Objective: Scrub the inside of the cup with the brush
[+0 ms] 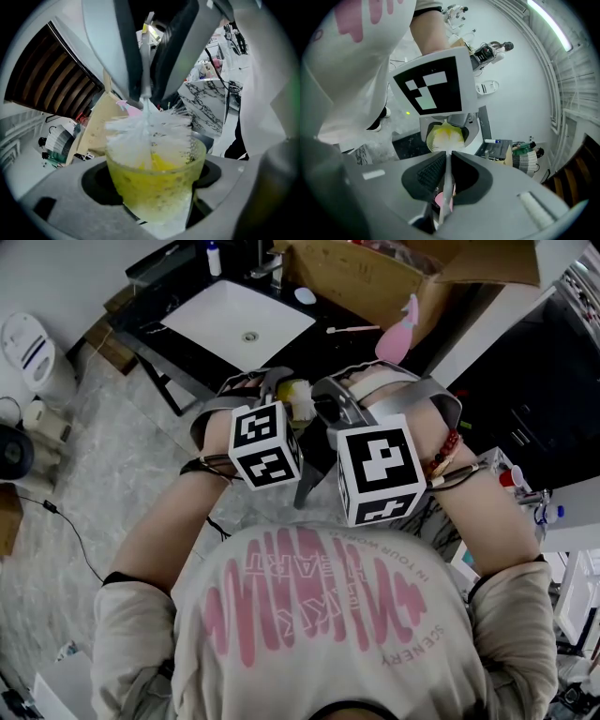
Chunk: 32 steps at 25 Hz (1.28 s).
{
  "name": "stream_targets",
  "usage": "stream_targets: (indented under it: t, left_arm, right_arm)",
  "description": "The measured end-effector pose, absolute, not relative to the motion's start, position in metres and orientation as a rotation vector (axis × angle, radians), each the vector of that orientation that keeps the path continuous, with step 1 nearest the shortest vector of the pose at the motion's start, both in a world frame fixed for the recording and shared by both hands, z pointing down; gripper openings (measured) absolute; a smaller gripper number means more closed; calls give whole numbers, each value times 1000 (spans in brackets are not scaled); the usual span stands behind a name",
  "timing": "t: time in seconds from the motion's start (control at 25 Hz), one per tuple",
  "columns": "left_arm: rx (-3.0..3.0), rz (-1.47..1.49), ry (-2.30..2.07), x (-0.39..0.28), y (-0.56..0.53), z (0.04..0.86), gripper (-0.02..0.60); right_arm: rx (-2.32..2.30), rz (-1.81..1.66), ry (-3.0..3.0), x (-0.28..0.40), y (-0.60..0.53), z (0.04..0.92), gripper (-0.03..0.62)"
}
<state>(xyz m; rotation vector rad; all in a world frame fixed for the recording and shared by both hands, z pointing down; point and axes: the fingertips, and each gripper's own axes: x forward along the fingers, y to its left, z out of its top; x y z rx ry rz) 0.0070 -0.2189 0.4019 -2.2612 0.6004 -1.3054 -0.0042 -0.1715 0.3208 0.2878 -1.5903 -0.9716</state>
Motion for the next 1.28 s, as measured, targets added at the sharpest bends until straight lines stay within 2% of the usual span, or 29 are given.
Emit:
stream_targets:
  t: [0.28, 0.76, 1.0, 1.28]
  left_arm:
    - [-2277, -1276, 640, 1, -217, 400, 400]
    - [-2431, -1309, 856, -53, -226, 425, 400]
    - [-2705, -984, 1102, -54, -237, 392, 402]
    - [-2822, -727, 1177, -41, -237, 357, 403]
  right_arm:
    - [284, -973, -1612, -6, -168, 324, 51]
    - [368, -975, -1699, -3, -164, 309, 51]
    - [617, -907, -1888, 2, -174, 279, 51]
    - [942, -795, -2071, 24, -198, 257, 51]
